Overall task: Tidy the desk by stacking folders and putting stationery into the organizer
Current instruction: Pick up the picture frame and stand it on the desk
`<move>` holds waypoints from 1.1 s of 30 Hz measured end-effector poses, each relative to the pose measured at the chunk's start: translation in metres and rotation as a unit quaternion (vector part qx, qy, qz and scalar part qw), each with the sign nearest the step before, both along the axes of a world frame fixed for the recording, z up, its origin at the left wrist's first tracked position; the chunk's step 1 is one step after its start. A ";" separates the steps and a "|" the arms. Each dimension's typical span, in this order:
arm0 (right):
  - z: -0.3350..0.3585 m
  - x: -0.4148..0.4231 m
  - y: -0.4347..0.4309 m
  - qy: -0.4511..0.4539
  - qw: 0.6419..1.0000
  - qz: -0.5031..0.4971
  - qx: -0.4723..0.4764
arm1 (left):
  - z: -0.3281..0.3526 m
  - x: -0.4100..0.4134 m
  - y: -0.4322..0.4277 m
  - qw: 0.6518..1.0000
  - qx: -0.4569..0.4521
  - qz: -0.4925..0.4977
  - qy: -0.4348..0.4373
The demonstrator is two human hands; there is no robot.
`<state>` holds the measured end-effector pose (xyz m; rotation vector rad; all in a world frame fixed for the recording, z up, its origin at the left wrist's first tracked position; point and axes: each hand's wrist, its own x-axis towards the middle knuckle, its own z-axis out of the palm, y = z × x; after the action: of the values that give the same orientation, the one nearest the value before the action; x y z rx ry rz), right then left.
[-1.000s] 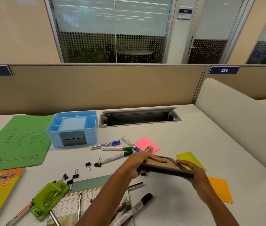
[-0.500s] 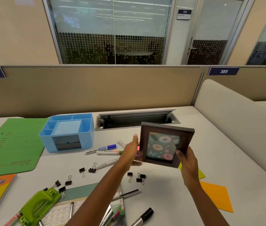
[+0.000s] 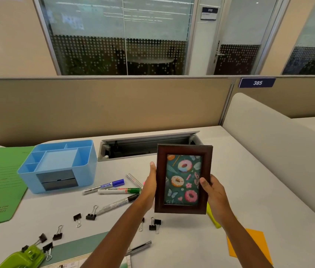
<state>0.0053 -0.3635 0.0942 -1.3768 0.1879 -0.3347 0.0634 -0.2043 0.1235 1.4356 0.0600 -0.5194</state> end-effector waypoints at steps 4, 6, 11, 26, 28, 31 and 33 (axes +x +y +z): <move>-0.004 0.021 -0.012 0.011 1.000 -0.014 -0.008 | -0.006 0.023 -0.015 0.999 -0.029 -0.021 -0.011; -0.005 0.035 -0.020 0.027 0.999 -0.015 -0.019 | -0.005 0.037 -0.022 0.999 -0.038 -0.024 -0.017; -0.001 0.072 -0.038 0.041 0.997 -0.028 -0.055 | -0.003 0.073 -0.038 0.997 -0.064 -0.030 -0.019; -0.028 0.126 -0.060 0.070 0.995 -0.049 -0.054 | -0.030 0.128 -0.069 0.998 -0.060 -0.031 -0.005; -0.030 0.126 -0.061 0.071 0.995 -0.048 -0.050 | -0.036 0.131 -0.070 0.998 -0.056 -0.038 -0.012; -0.034 0.125 -0.059 0.078 0.995 -0.047 -0.045 | -0.044 0.134 -0.068 0.997 -0.059 -0.050 -0.015; -0.035 0.126 -0.054 0.084 0.994 -0.048 -0.051 | -0.048 0.134 -0.065 0.996 -0.065 -0.056 -0.009</move>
<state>0.1318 -0.4178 0.0589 -1.5000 0.3818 -0.3126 0.1978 -0.2693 0.0755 1.3207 -0.0679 -0.5907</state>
